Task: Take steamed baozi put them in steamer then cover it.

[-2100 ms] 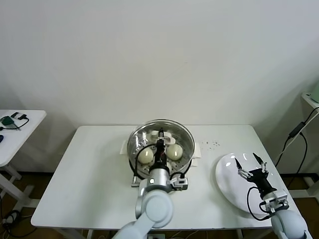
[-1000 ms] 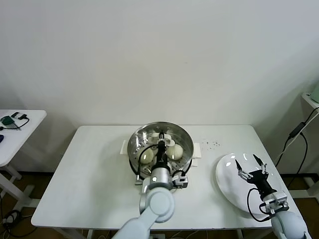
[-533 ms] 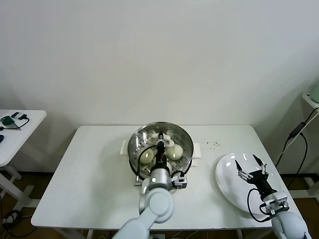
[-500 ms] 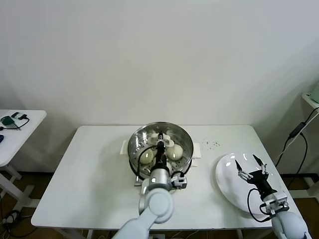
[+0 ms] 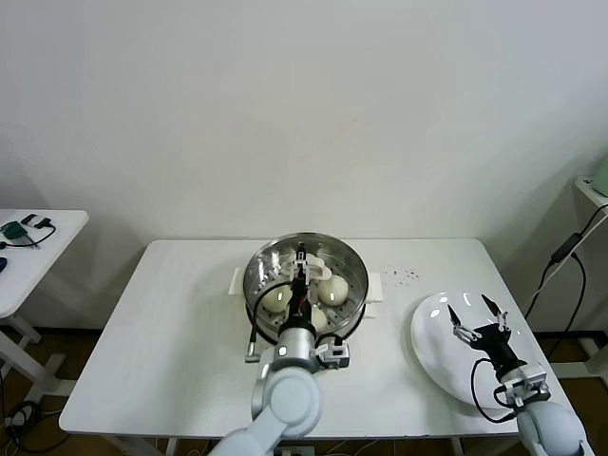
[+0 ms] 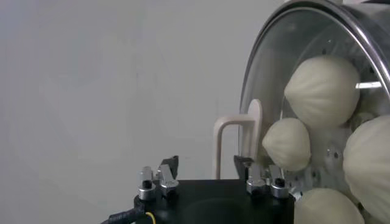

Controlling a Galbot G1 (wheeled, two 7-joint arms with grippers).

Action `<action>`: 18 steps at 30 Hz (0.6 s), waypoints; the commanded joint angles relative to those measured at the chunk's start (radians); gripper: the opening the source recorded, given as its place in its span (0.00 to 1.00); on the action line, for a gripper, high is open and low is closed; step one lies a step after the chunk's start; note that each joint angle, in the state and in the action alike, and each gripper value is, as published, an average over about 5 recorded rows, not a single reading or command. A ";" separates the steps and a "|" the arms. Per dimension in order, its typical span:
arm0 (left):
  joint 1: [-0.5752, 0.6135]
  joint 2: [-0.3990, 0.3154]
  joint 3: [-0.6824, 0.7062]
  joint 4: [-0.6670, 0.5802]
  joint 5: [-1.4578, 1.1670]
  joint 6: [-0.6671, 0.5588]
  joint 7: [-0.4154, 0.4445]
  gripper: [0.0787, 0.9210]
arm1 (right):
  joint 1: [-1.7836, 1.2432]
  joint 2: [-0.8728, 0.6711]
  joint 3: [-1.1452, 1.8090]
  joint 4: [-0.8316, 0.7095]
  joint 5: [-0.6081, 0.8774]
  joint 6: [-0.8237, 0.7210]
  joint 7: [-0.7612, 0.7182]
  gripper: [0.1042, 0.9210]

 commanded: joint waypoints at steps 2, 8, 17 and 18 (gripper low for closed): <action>0.079 0.071 -0.005 -0.169 -0.036 0.050 0.007 0.76 | -0.001 -0.001 0.000 0.010 -0.056 -0.060 0.023 0.88; 0.122 0.122 -0.049 -0.246 -0.084 0.050 -0.008 0.88 | -0.002 -0.002 0.000 0.019 -0.071 -0.067 0.019 0.88; 0.302 0.205 -0.216 -0.344 -0.384 -0.011 -0.256 0.88 | -0.003 0.002 0.001 0.026 -0.038 -0.065 0.018 0.88; 0.322 0.206 -0.251 -0.348 -0.427 -0.050 -0.293 0.88 | -0.004 0.004 0.001 0.027 -0.036 -0.065 0.017 0.88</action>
